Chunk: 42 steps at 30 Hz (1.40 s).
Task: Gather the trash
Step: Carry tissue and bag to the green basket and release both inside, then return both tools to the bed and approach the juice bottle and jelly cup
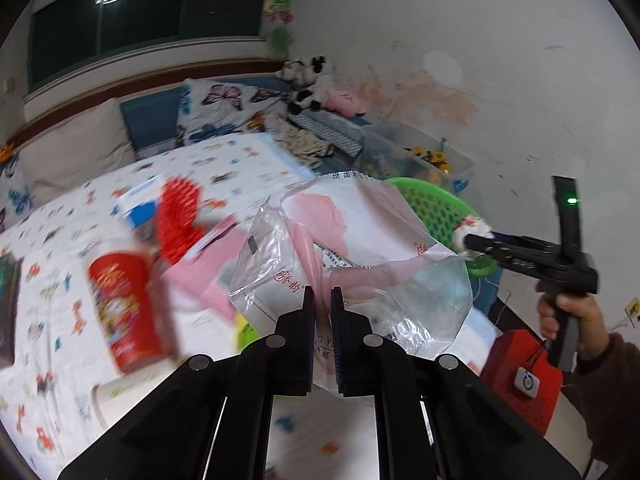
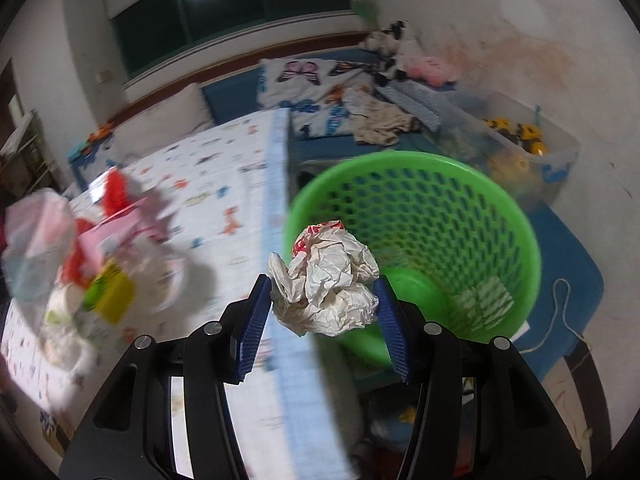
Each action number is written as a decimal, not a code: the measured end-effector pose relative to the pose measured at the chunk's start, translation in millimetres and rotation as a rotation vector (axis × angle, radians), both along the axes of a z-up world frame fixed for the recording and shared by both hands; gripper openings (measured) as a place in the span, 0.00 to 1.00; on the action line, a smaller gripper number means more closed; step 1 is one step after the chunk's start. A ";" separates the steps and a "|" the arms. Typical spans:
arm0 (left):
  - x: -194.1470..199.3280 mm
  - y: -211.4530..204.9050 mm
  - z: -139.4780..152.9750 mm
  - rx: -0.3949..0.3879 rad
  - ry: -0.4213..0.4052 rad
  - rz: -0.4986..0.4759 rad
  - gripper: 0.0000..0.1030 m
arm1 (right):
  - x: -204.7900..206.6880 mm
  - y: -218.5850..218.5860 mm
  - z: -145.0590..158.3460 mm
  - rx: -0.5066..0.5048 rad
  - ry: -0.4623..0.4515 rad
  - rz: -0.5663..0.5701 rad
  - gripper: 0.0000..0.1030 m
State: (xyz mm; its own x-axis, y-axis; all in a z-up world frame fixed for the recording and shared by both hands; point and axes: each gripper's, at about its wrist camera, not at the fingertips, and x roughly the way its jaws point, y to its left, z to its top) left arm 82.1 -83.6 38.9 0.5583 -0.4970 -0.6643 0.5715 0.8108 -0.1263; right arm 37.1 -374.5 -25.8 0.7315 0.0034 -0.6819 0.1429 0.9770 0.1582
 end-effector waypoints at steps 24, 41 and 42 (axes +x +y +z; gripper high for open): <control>62.1 -208.8 -20.5 0.078 0.048 -0.165 0.08 | -26.2 -80.6 -16.2 0.019 -0.023 -0.060 0.76; 67.5 -235.6 -44.9 0.060 0.107 -0.147 0.50 | -58.9 -67.2 -7.9 0.007 -0.050 -0.047 0.79; 65.9 -230.4 -43.1 0.053 0.110 -0.139 0.50 | -59.6 -63.6 -6.8 0.008 -0.053 -0.042 0.79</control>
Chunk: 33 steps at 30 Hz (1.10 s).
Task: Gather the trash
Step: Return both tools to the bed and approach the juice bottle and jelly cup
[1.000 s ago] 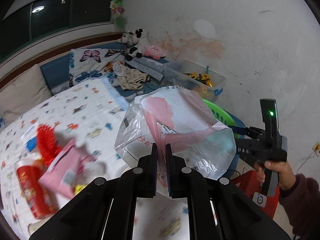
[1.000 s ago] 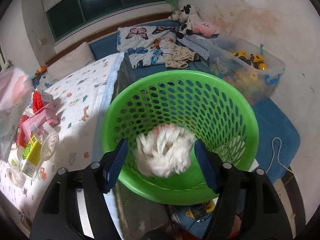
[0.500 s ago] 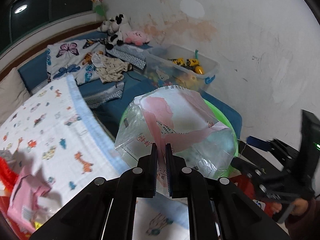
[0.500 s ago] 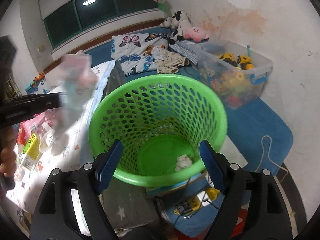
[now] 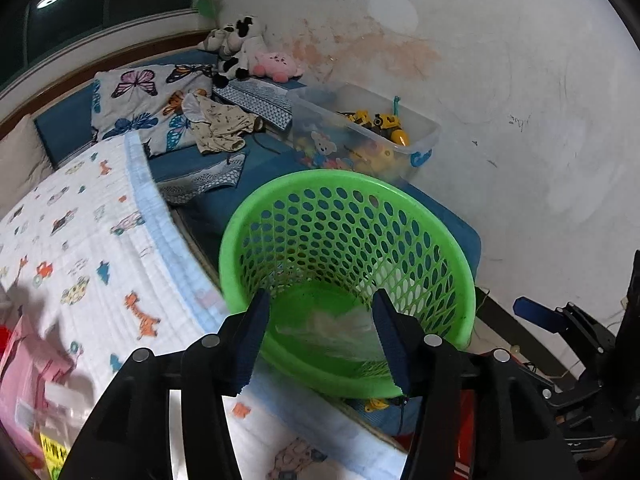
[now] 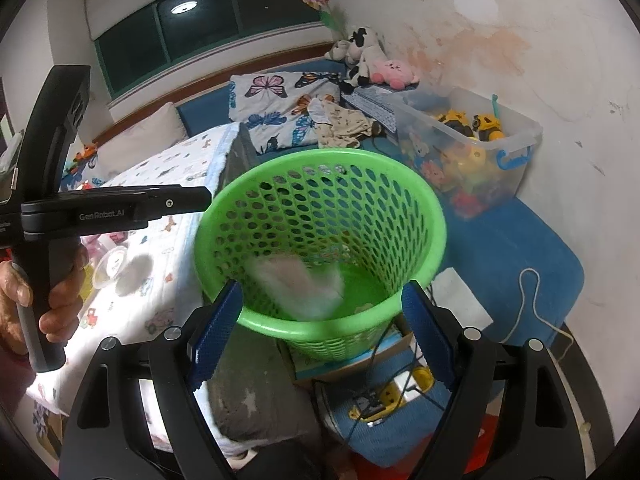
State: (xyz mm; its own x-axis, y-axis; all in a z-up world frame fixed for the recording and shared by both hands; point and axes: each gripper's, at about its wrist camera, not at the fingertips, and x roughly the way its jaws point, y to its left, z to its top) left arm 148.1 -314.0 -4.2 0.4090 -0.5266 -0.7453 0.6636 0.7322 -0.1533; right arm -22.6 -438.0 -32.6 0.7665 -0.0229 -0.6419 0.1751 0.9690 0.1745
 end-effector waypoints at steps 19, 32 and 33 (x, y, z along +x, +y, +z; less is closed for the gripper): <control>-49.7 192.8 18.5 0.042 -0.108 0.237 0.56 | 31.8 115.3 9.9 -0.009 -0.037 0.218 0.83; -53.6 265.4 -6.8 0.046 -0.036 0.369 0.56 | 79.0 184.6 -7.5 -0.030 0.031 0.395 0.83; -54.7 265.2 -7.2 0.047 -0.034 0.371 0.56 | 81.5 186.2 -9.0 -0.028 0.034 0.404 0.83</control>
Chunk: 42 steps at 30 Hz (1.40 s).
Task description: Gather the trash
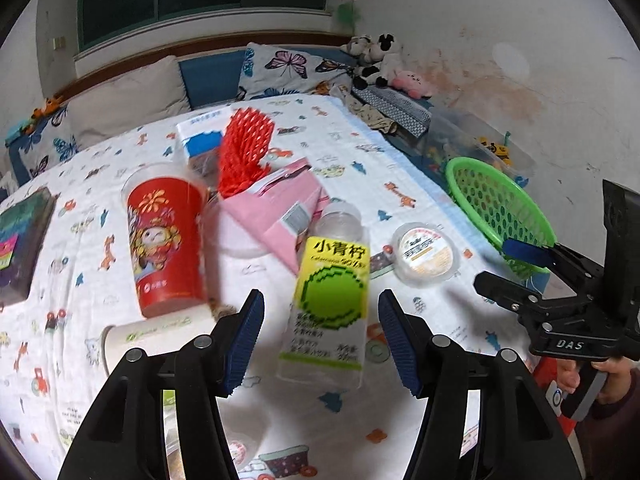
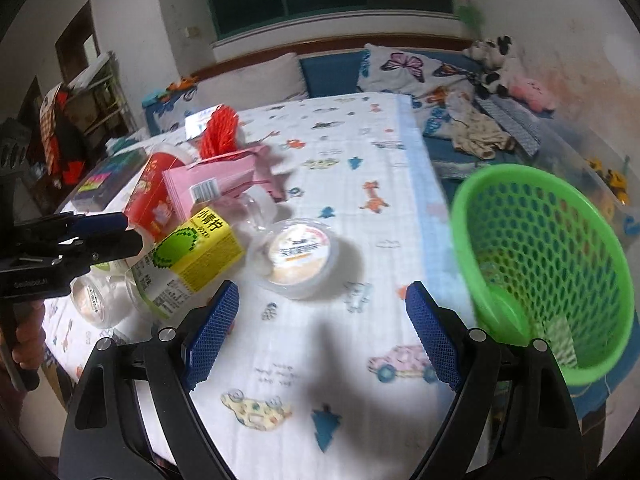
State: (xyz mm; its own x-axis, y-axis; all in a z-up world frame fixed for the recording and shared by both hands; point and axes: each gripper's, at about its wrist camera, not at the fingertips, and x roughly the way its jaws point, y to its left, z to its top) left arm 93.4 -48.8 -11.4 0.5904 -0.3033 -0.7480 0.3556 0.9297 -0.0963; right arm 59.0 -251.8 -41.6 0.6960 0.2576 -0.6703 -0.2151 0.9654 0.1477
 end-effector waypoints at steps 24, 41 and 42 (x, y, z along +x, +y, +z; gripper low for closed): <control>1.1 5.4 -6.0 -0.011 0.027 0.024 0.61 | 49.3 34.2 -31.4 -0.088 0.044 0.059 0.77; 17.1 -12.8 -15.8 -0.005 0.065 -0.008 0.61 | 40.6 22.8 -25.5 -0.078 0.030 0.037 0.65; 18.9 -15.1 -17.1 0.000 0.067 -0.011 0.61 | 39.1 20.4 -24.1 -0.076 0.027 0.031 0.65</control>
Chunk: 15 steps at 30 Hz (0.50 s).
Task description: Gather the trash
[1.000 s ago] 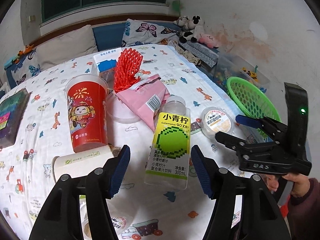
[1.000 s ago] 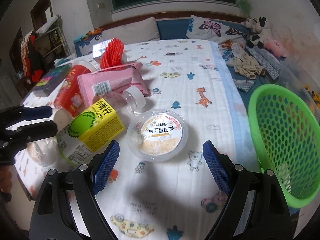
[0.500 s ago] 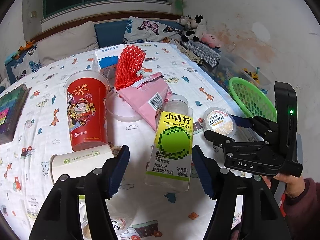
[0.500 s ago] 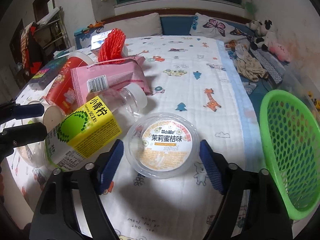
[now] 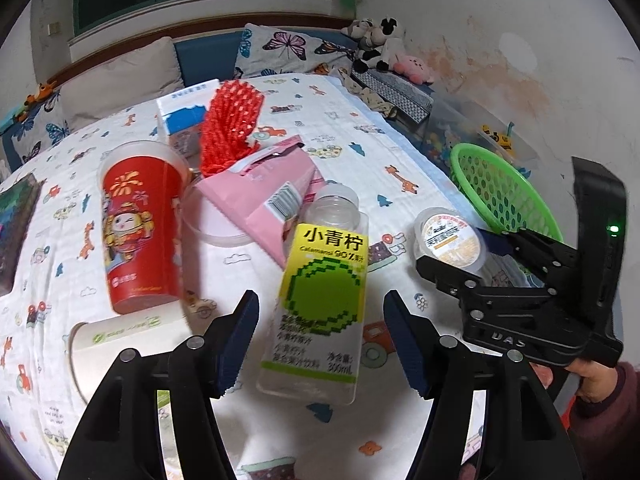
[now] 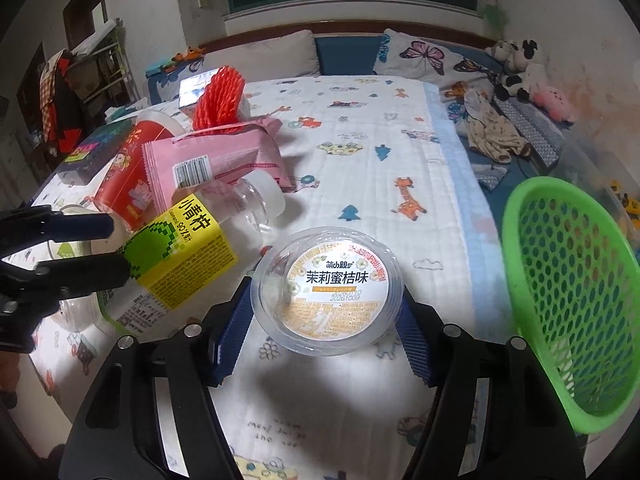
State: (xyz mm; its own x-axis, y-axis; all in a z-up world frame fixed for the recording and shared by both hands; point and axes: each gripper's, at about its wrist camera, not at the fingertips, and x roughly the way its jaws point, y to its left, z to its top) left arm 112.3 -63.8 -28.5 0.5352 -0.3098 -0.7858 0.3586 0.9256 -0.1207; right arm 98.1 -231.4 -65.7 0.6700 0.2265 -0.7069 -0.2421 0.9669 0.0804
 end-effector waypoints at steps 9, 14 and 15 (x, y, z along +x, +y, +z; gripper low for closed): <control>21.8 -9.7 -15.3 0.036 0.064 0.009 0.61 | -11.4 -19.2 10.7 0.015 -0.024 -0.046 0.65; 28.9 -15.8 -24.3 0.055 0.092 0.012 0.60 | -16.1 -28.6 13.4 0.017 -0.031 -0.069 0.65; 29.9 -17.8 -26.2 0.060 0.096 0.009 0.60 | -17.1 -30.6 14.2 0.017 -0.032 -0.073 0.65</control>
State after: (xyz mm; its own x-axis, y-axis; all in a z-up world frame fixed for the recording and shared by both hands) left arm 142.3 -81.7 -54.7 0.4592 -0.2563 -0.8506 0.3395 0.9354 -0.0986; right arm 81.0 -262.0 -51.6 0.7077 0.1879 -0.6810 -0.1734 0.9807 0.0904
